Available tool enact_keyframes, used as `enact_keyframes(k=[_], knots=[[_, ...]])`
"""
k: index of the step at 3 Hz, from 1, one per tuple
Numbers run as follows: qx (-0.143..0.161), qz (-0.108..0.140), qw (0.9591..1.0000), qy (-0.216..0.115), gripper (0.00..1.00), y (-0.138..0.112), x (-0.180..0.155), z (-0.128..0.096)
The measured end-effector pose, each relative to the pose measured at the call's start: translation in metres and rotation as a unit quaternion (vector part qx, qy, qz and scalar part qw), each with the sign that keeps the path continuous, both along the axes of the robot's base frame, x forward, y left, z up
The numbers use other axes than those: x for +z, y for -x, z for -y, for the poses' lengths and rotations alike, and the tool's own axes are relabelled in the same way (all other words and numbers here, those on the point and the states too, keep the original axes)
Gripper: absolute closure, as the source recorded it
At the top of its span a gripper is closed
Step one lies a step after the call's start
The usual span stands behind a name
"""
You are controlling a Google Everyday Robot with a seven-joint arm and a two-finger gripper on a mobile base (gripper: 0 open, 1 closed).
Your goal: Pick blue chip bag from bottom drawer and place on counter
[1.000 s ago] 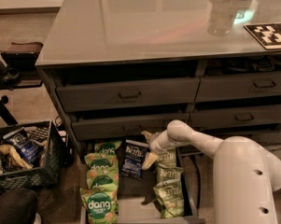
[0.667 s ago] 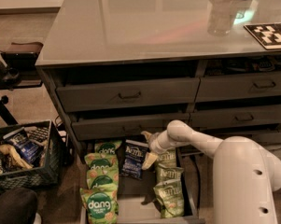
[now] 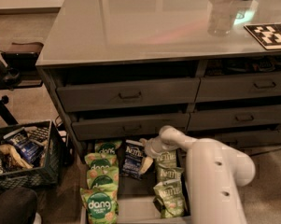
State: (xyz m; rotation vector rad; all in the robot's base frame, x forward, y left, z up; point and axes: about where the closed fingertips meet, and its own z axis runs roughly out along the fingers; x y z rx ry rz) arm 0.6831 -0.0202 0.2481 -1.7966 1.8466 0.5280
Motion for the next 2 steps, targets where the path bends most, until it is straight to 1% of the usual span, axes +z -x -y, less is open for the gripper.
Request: enact_keyframes(k=[1,2], knots=[[0.000,-0.023,0.9997,0.008,0.00,-0.010,-0.043,-0.003],[0.005,-0.029,0.9995,0.013,0.00,-0.021,-0.069,-0.006]])
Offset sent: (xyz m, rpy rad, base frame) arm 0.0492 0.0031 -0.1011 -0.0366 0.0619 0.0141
